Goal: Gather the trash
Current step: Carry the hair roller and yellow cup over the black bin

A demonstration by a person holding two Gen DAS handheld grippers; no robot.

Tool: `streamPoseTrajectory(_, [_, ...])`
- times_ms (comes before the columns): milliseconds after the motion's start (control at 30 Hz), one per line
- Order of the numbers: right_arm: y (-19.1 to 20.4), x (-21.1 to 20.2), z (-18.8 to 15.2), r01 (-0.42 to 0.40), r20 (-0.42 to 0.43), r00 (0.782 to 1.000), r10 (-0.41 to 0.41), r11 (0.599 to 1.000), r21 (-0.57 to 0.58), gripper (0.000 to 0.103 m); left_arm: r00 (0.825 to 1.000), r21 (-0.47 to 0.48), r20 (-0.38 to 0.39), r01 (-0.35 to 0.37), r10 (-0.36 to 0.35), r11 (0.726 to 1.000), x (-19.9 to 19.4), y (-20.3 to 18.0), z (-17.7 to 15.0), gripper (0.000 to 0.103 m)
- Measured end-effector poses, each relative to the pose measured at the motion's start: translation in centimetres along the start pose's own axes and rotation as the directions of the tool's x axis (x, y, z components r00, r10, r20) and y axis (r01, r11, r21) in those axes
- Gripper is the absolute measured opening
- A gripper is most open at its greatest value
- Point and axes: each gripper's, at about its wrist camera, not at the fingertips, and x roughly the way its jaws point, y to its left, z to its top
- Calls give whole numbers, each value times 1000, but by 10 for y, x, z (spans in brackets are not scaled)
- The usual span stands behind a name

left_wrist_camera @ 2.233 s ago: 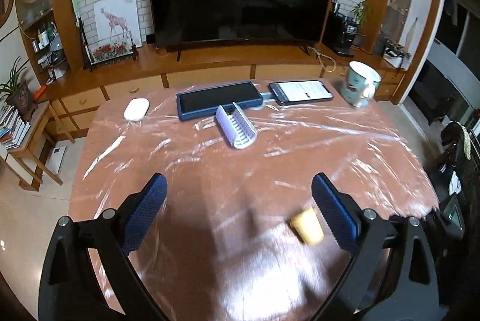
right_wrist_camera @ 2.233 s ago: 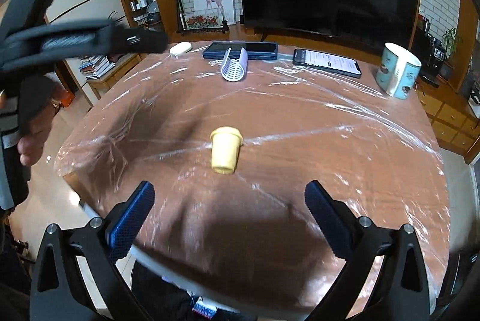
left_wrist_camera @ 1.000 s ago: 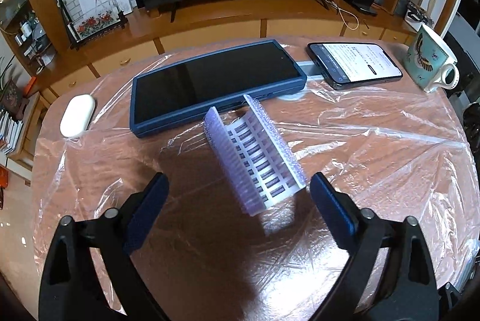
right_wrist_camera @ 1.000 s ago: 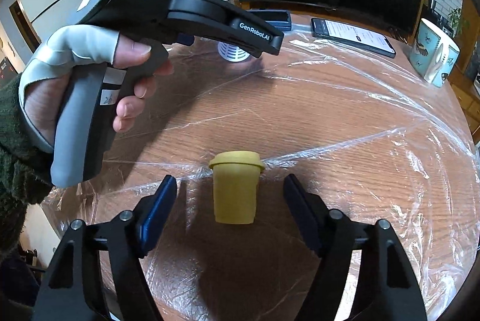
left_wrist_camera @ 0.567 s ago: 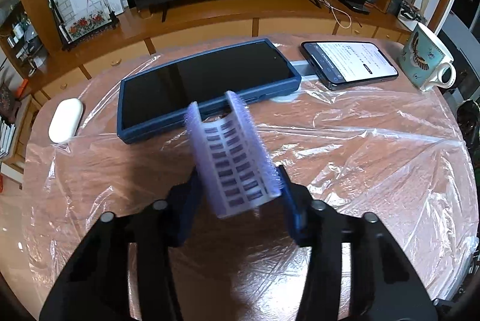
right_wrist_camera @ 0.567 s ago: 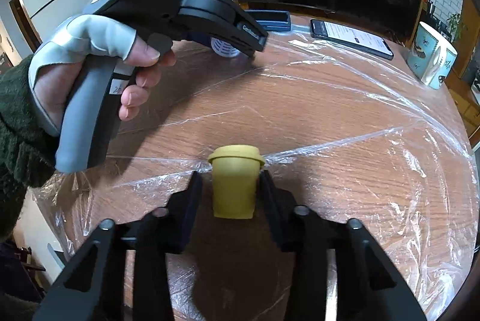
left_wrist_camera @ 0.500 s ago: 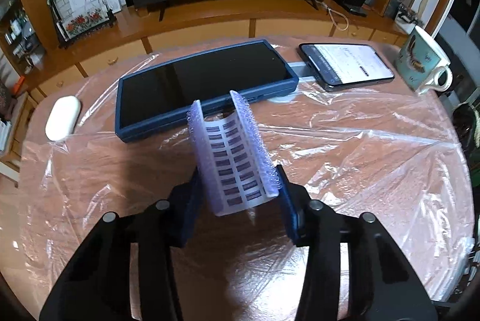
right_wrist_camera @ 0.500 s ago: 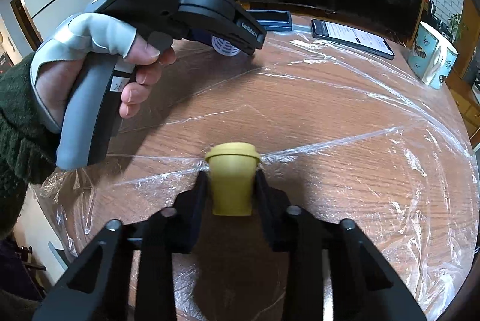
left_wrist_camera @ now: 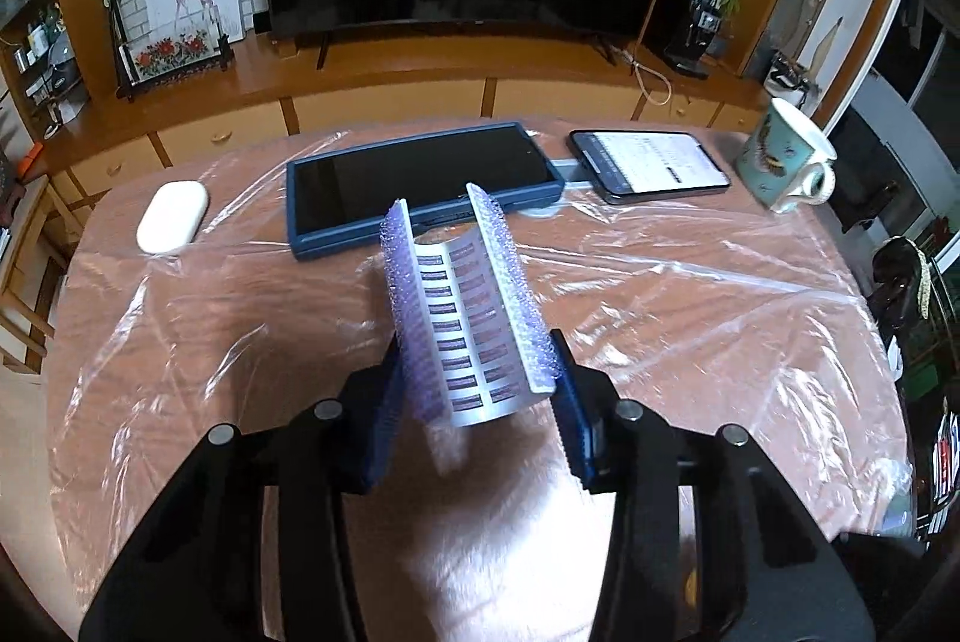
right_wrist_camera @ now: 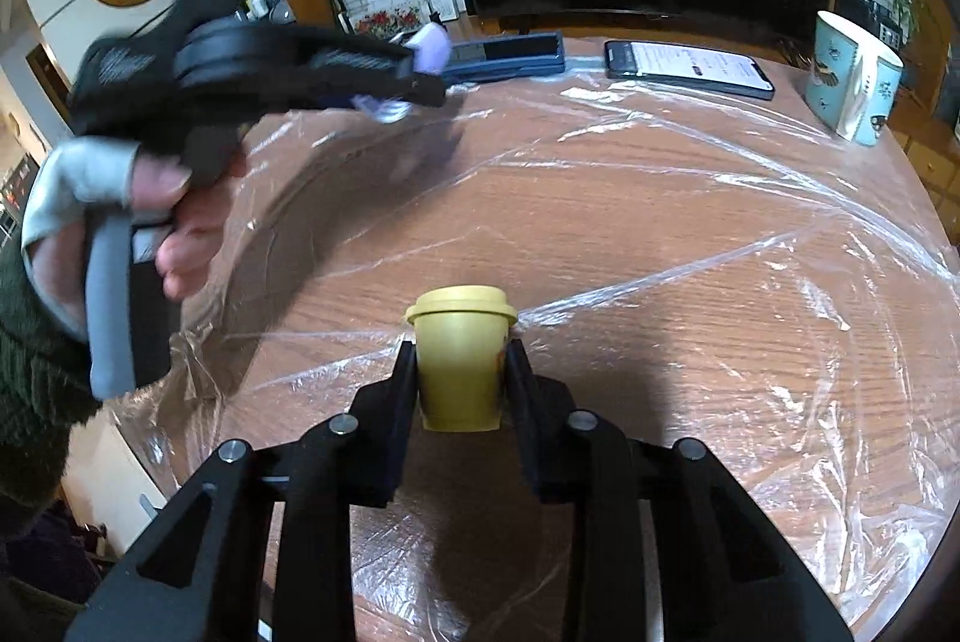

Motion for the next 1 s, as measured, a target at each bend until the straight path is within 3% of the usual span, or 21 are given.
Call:
streamPoseTrajectory(367, [-28,-22,-5,-63,16,998,62,994,88,30,998,19,54,23,-24,1000,-46,-7,-34,46])
streamPoseTrajectory(1000, [-27,-59,-16,-61,40,997,60,998,16,30,997,56,54,52,-55,997,-93,-29,-106,46])
